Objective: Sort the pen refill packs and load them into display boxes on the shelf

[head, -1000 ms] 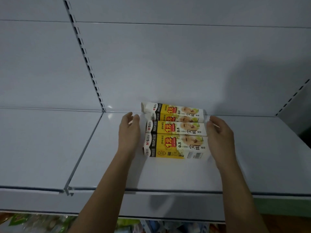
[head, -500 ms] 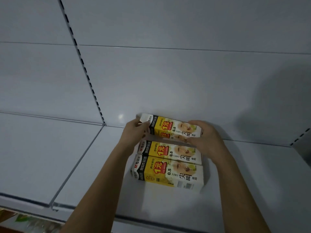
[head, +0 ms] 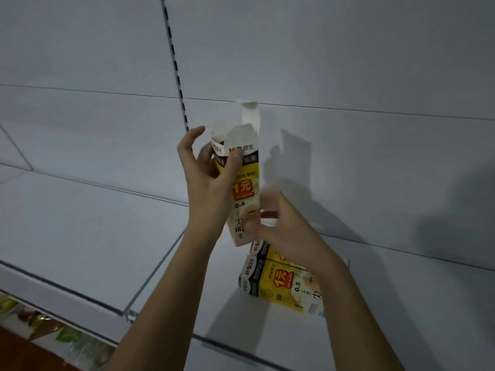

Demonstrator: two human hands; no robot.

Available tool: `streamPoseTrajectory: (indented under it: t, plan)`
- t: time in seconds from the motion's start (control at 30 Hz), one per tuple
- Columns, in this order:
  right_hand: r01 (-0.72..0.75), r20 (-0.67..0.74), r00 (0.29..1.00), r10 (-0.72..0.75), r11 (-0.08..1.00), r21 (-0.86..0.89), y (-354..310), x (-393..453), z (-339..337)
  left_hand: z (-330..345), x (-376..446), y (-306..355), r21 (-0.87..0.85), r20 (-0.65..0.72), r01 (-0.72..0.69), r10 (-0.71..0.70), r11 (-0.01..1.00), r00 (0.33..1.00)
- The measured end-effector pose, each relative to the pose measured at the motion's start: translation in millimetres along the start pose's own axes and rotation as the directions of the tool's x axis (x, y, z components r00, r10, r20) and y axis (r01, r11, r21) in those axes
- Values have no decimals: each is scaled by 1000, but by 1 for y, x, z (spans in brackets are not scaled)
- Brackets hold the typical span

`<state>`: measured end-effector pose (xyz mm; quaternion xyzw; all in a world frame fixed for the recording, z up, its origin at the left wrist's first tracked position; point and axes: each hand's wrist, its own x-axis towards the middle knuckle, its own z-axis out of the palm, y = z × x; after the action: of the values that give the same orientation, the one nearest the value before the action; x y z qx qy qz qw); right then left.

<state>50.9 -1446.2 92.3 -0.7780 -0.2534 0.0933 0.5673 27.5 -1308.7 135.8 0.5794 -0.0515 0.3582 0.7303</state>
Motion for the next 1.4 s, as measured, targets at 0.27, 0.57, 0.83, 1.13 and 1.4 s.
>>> streamPoseTrajectory:
  t: [0.27,0.57,0.83,1.13,1.4]
  plan:
    - [379,-373,890,-262,879,288,-60,-6,44,-55,-22,5,139,165,-93,70,986,984]
    - [318,-349,905,-244,932,174,-47,-33,88,-82,-63,-16,93,204,-14,-5,996,979]
    - [310,-250,924,-288,949,52,-48,-41,90,-90,-69,-20,105,239,-43,17,994,971]
    - [309,-241,924,-296,951,16,-41,-41,94,-87,-74,-22,-1,269,-89,86,996,959]
    - [308,-230,919,-320,947,-88,-45,-42,87,-84,-76,-24,52,281,-123,103,991,954]
